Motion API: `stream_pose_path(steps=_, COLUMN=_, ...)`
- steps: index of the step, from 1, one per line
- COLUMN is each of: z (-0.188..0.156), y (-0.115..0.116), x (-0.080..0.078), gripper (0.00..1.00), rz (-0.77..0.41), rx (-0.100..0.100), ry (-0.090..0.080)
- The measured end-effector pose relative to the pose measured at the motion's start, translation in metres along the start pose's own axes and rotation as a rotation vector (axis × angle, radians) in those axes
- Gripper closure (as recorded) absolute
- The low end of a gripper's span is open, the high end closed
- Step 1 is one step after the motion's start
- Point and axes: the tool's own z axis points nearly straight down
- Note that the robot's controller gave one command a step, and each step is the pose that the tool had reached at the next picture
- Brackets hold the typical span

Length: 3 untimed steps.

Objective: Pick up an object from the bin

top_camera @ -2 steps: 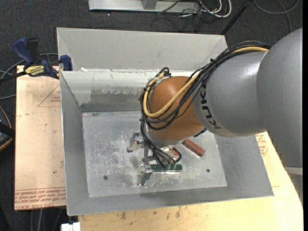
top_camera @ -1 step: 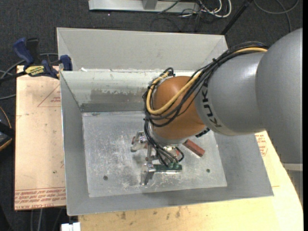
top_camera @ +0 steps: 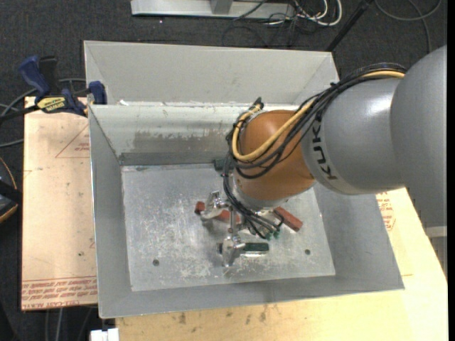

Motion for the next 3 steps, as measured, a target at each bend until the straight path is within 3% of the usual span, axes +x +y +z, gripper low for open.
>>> stream_pose_path(steps=1, z=0.013, y=-0.062, x=0.027, gripper=1.00, rz=-0.078, rx=0.001, ry=-0.016)
stream_pose_path(steps=2, z=0.014, y=-0.063, x=0.027, gripper=1.00, rz=-0.078, rx=0.001, ry=-0.016)
stream_pose_path(steps=3, z=-0.160, y=-0.051, x=0.039, gripper=1.00, rz=-0.058, rx=0.003, ry=-0.008)
